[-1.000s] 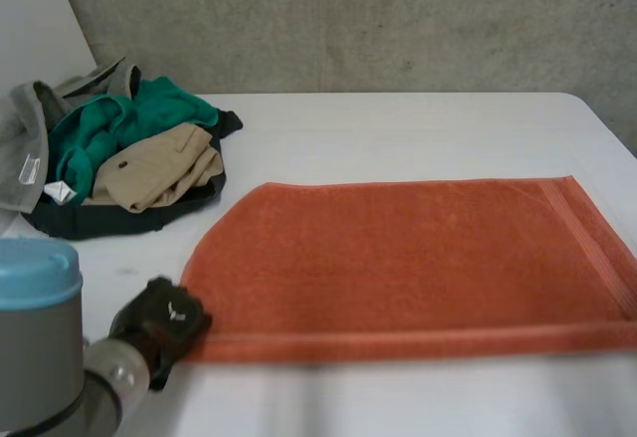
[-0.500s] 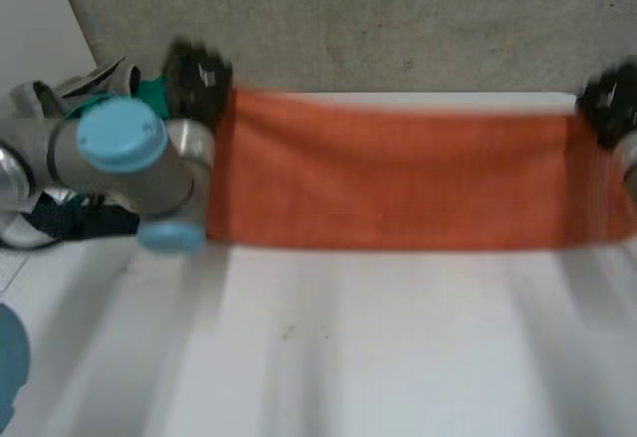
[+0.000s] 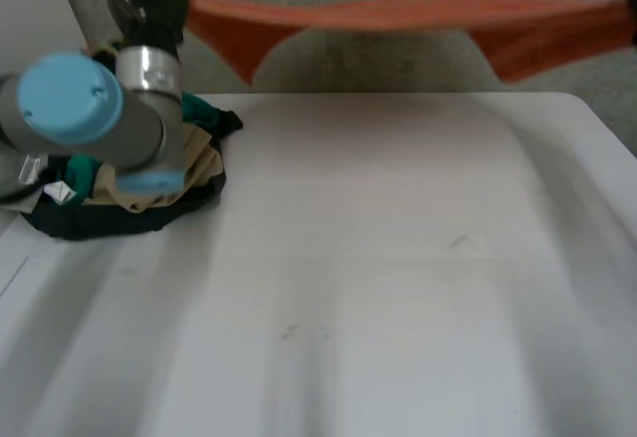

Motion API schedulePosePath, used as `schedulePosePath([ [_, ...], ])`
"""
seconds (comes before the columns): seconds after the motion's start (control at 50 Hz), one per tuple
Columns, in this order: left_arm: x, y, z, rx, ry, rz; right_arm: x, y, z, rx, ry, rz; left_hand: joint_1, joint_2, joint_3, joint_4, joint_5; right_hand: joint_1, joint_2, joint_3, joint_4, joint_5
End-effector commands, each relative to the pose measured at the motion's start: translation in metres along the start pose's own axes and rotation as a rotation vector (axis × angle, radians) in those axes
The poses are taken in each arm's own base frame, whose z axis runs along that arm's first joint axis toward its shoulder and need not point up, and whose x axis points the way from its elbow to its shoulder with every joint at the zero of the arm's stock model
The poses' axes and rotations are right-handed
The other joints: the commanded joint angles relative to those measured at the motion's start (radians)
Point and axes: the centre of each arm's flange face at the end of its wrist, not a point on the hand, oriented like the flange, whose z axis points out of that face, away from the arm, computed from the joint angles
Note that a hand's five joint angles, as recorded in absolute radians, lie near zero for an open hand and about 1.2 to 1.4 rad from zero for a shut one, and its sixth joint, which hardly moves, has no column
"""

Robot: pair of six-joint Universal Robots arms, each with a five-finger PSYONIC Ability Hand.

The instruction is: Fold the laundry.

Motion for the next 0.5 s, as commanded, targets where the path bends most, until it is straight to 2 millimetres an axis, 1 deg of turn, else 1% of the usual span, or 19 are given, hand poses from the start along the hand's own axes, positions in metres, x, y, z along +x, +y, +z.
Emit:
schedulePosePath([
  [0.02, 0.036, 0.039, -0.054, -0.135, 0.172, 0.021, -0.057, 0.046, -0.038, -0.180, -0.229, 0.050, 0.251, 0.198, 0.202, 0.193, 0.245, 0.275, 0.224, 0.202, 0.196, 0.215],
  [0.06, 0.043, 0.046, -0.067, -0.162, 0.215, 0.027, -0.070, 0.056, -0.050, -0.234, -0.286, 0.056, 0.251, 0.198, 0.202, 0.193, 0.245, 0.275, 0.224, 0.202, 0.196, 0.215],
  [0.08, 0.049, 0.053, -0.081, -0.188, 0.255, 0.032, -0.077, 0.061, -0.059, -0.276, -0.331, 0.052, 0.251, 0.198, 0.202, 0.193, 0.245, 0.275, 0.224, 0.202, 0.196, 0.215],
  [0.12, 0.054, 0.059, -0.095, -0.218, 0.294, 0.038, -0.082, 0.065, -0.068, -0.314, -0.370, 0.046, 0.251, 0.198, 0.202, 0.193, 0.245, 0.275, 0.224, 0.202, 0.196, 0.215],
  [0.14, 0.056, 0.066, -0.111, -0.260, 0.332, 0.048, -0.083, 0.065, -0.073, -0.334, -0.388, 0.039, 0.251, 0.198, 0.202, 0.193, 0.245, 0.275, 0.224, 0.202, 0.196, 0.215],
  [0.16, 0.056, 0.068, -0.118, -0.278, 0.350, 0.053, -0.084, 0.066, -0.083, -0.374, -0.428, 0.031, 0.251, 0.198, 0.202, 0.193, 0.245, 0.275, 0.224, 0.202, 0.196, 0.215],
  [0.2, 0.053, 0.070, -0.132, -0.318, 0.386, 0.060, -0.084, 0.068, -0.094, -0.420, -0.470, 0.024, 0.251, 0.198, 0.202, 0.193, 0.245, 0.275, 0.224, 0.202, 0.196, 0.215],
  [0.22, 0.045, 0.065, -0.143, -0.349, 0.414, 0.066, -0.077, 0.069, -0.104, -0.471, -0.506, 0.013, 0.251, 0.198, 0.202, 0.193, 0.245, 0.275, 0.224, 0.202, 0.196, 0.215],
  [0.28, 0.031, 0.057, -0.165, -0.417, 0.481, 0.083, -0.058, 0.073, -0.120, -0.561, -0.547, -0.004, 0.251, 0.198, 0.202, 0.193, 0.245, 0.275, 0.224, 0.202, 0.196, 0.215],
  [0.3, 0.021, 0.049, -0.181, -0.465, 0.529, 0.091, -0.046, 0.074, -0.131, -0.622, -0.581, -0.011, 0.251, 0.198, 0.202, 0.193, 0.245, 0.275, 0.224, 0.202, 0.196, 0.215],
  [0.32, 0.017, 0.046, -0.192, -0.495, 0.564, 0.097, -0.040, 0.073, -0.138, -0.653, -0.601, -0.014, 0.251, 0.198, 0.202, 0.193, 0.245, 0.275, 0.224, 0.202, 0.196, 0.215],
  [0.36, 0.007, 0.038, -0.209, -0.546, 0.618, 0.107, -0.031, 0.070, -0.152, -0.711, -0.649, -0.020, 0.251, 0.198, 0.202, 0.193, 0.245, 0.275, 0.224, 0.202, 0.196, 0.215],
  [0.38, -0.002, 0.030, -0.224, -0.591, 0.667, 0.114, -0.024, 0.065, -0.168, -0.770, -0.716, -0.027, 0.251, 0.198, 0.202, 0.193, 0.245, 0.275, 0.224, 0.202, 0.196, 0.215],
  [0.42, -0.013, 0.021, -0.240, -0.643, 0.718, 0.119, -0.018, 0.060, -0.182, -0.816, -0.775, -0.032, 0.251, 0.198, 0.202, 0.193, 0.245, 0.275, 0.224, 0.202, 0.196, 0.215],
  [0.44, -0.023, 0.013, -0.256, -0.693, 0.774, 0.125, -0.010, 0.054, -0.196, -0.854, -0.827, -0.050, 0.251, 0.198, 0.202, 0.193, 0.245, 0.275, 0.224, 0.202, 0.196, 0.215],
  [0.5, -0.034, 0.005, -0.279, -0.770, 0.855, 0.138, 0.001, 0.050, -0.213, -0.892, -0.891, -0.087, 0.251, 0.198, 0.202, 0.193, 0.245, 0.275, 0.224, 0.202, 0.196, 0.215],
])
